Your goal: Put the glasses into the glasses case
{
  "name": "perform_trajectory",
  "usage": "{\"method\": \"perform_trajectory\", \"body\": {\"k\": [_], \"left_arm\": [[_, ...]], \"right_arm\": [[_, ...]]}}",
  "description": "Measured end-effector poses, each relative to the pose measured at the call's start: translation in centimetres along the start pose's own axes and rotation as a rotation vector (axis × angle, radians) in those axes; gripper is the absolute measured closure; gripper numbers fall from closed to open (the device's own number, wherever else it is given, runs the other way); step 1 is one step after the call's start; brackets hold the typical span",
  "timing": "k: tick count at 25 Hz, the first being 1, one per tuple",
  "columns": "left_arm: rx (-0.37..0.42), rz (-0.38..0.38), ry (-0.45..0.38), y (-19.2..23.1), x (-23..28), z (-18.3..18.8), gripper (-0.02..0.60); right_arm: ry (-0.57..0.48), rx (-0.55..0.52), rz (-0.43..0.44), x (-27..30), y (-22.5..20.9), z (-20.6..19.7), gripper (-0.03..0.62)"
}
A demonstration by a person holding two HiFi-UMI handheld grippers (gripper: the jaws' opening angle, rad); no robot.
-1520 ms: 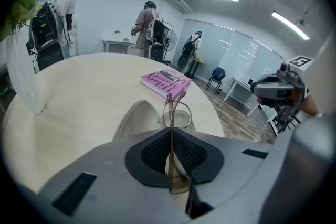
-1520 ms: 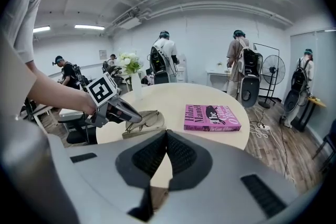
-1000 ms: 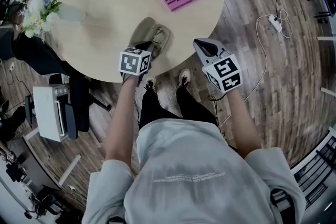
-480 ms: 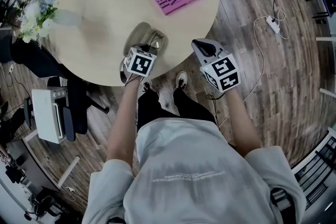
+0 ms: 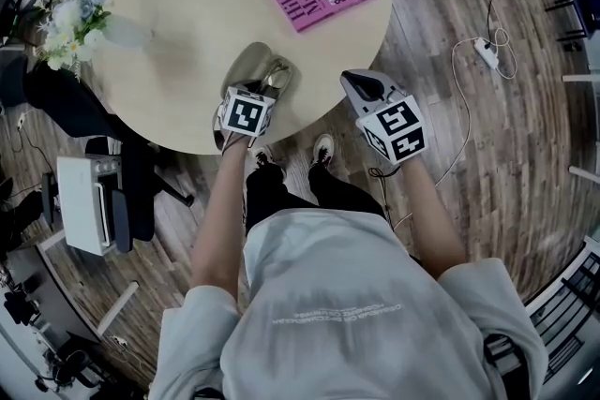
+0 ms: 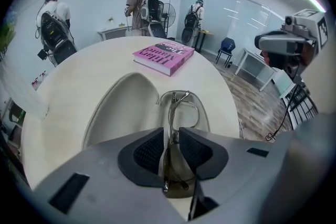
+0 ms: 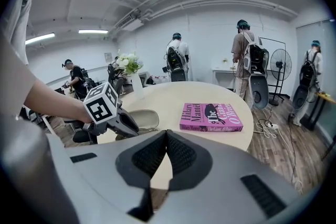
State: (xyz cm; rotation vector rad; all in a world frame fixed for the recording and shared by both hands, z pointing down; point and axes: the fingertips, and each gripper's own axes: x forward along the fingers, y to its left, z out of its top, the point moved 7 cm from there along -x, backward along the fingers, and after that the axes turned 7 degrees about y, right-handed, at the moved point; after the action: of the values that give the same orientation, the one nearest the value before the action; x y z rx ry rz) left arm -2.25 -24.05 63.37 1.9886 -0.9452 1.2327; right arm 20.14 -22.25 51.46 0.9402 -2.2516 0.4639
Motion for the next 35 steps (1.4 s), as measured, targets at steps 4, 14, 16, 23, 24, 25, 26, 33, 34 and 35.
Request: {"method": "perform_trajectory", "body": {"k": [4, 14, 16, 23, 24, 25, 26, 33, 34, 35], "left_arm": [[-0.01, 0.005, -0.027, 0.6, -0.7, 0.2, 0.485], [-0.064, -0.004, -0.046, 2.3, -1.8, -0.7, 0.451], [-0.064, -0.006, -0.056, 2.4, -2.1, -0.6, 0.442], [-0.046, 0.02, -0.228, 3.0, -7.4, 1.1, 0.437], [-0.039, 0.031, -0.271, 3.2, -8.6, 1.5, 0.439], [-0.031, 0.047, -0.315, 3.4, -10.0, 1.8, 0.453], [-0.023, 0.066, -0.356, 3.6, -11.3, 2.2, 0.473], [-0.01, 0.223, -0.609, 4.5, -20.7, 3.3, 0.561], [-0.017, 0.235, -0.648, 4.5, -21.9, 3.4, 0.565], [-0.024, 0.244, -0.685, 4.4, -23.0, 3.4, 0.566]], "right_arm": [[-0.006, -0.009, 0.002, -0.1, 0.0, 0.6, 0.592], [-0.014, -0.049, 0.015, 0.7, 1.0, 2.2, 0.592], [-0.015, -0.057, 0.014, 0.8, 1.0, 2.4, 0.592], [-0.066, -0.11, -0.01, -0.3, -0.5, 5.4, 0.592], [-0.081, -0.124, -0.022, -0.6, -0.8, 6.3, 0.592], [-0.098, -0.14, -0.035, -1.0, -1.1, 7.3, 0.592], [-0.116, -0.157, -0.048, -1.4, -1.3, 8.3, 0.592], [-0.244, -0.273, -0.108, -4.2, -1.2, 15.0, 0.592], [-0.26, -0.284, -0.112, -4.6, -1.0, 15.7, 0.592], [-0.273, -0.296, -0.115, -5.0, -0.7, 16.3, 0.592]]}}
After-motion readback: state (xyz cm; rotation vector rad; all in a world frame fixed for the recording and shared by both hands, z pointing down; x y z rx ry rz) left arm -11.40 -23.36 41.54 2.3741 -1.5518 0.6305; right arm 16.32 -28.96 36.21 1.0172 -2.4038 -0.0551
